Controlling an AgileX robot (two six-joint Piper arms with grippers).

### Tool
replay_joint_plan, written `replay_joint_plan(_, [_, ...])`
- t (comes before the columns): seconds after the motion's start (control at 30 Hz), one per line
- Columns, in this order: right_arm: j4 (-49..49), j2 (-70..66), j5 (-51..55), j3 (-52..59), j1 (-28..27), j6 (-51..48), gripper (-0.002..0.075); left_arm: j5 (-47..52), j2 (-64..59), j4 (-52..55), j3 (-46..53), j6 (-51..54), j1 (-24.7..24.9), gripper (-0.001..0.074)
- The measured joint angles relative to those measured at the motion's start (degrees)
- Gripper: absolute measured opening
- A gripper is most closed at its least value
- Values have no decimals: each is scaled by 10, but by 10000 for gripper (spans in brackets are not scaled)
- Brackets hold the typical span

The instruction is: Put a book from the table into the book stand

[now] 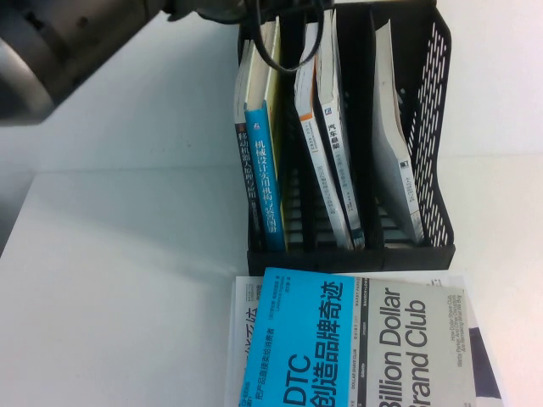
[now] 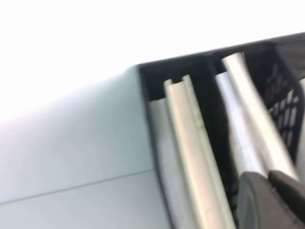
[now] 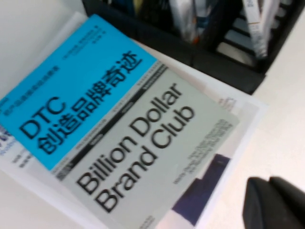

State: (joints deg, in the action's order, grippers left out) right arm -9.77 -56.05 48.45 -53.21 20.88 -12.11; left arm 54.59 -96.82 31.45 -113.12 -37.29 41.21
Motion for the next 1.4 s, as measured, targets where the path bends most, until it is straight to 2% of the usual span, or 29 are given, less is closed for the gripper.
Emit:
replay_joint_plan(0.1, [71, 2, -15, 0, 0, 32, -3, 18, 33, 2, 27, 10, 0, 4])
replay_joint_plan(0.2, [114, 24, -45, 16, 0, 54, -3, -5, 82, 2, 108, 4, 0, 1])
replay_joint_plan(0.47, [127, 210, -143, 166, 0, 65, -3, -197, 290, -22, 462, -55, 0, -1])
replay_joint_plan(0.73, [127, 397, -176, 298, 0, 99, -3, -352, 409, -101, 731, -79, -1, -2])
replay_joint_plan(0.93, [127, 447, -176, 337, 0, 100, -3, -418, 419, -104, 790, -79, -1, -2])
replay_joint_plan(1.4, [127, 448, -132, 353, 0, 102, -3, -409, 423, -104, 794, -79, -1, -2])
